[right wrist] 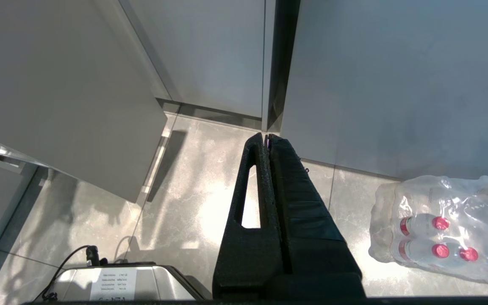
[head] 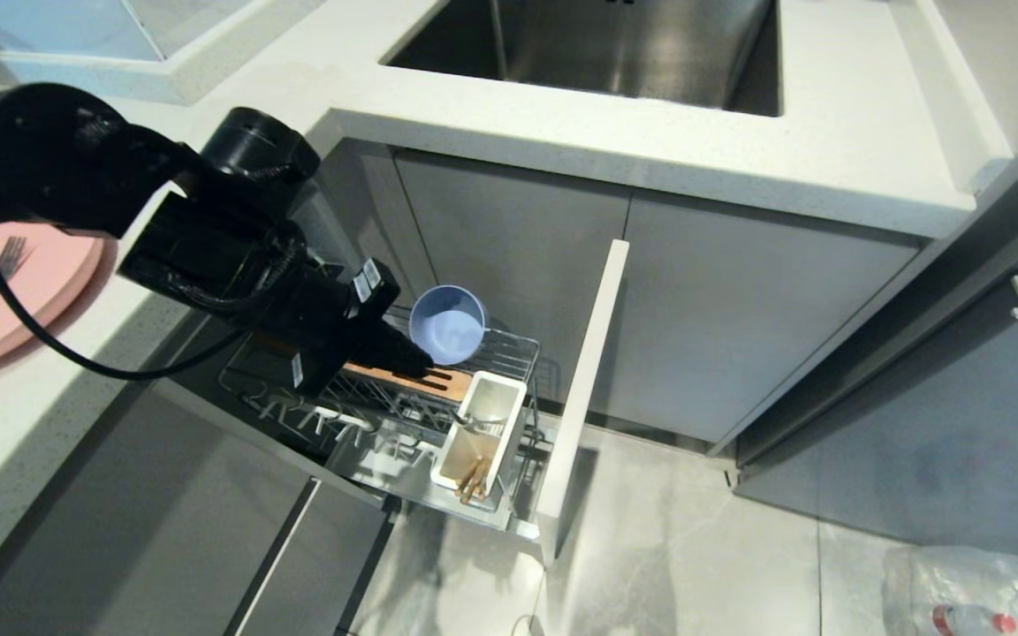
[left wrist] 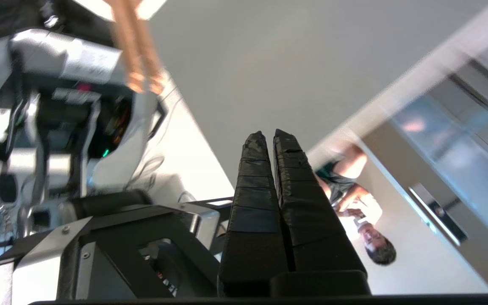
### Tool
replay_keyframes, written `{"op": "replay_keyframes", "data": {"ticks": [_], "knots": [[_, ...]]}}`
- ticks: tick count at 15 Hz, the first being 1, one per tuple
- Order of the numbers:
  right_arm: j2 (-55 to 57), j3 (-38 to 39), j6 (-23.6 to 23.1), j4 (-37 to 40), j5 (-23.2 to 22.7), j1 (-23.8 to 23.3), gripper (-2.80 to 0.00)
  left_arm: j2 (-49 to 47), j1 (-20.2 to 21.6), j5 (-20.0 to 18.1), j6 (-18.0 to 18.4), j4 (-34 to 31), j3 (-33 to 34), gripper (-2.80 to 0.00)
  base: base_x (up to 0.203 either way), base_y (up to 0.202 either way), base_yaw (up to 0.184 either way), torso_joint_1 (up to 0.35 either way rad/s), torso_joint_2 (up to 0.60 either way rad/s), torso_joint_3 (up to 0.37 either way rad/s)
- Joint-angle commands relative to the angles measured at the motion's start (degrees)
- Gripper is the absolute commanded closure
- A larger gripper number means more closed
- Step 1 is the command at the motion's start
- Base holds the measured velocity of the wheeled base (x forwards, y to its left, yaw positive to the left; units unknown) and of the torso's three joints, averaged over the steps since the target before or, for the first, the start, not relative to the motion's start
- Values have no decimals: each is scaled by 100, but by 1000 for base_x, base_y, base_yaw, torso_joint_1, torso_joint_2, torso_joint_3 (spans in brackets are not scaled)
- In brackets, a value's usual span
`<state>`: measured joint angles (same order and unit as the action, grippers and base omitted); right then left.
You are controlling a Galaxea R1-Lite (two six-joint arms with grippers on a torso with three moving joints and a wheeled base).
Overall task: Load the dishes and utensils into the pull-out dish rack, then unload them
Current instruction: Pick up the spoon and place it in the cupboard
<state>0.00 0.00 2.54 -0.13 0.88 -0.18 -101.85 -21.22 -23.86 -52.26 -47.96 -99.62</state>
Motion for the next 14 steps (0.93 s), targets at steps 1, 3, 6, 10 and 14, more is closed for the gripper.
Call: {"op": "replay_keyframes", "data": {"ticks": [1, 3, 6, 10, 14], "knots": [[0, 0, 1, -4, -1, 1, 0, 611, -67, -9, -21, -10, -41, 0, 0, 0, 0, 0, 0, 0], [0, 0, 1, 5, -1, 1, 0, 1075, -128, 97, -11, -9, -226, 0, 0, 0, 0, 0, 0, 0], [7, 0, 1, -4, 1, 1, 0, 1708, -133, 628, 344, -112, -787, 0, 0, 0, 0, 0, 0, 0], [0, 0, 1, -4, -1, 1, 0, 2416, -95, 2201, 2068, -441, -1162, 0, 0, 0, 0, 0, 0, 0], [0, 0, 1, -4, -1, 1, 0, 2794, 785, 3265, 3483, -511, -1165, 0, 0, 0, 0, 0, 0, 0]]}}
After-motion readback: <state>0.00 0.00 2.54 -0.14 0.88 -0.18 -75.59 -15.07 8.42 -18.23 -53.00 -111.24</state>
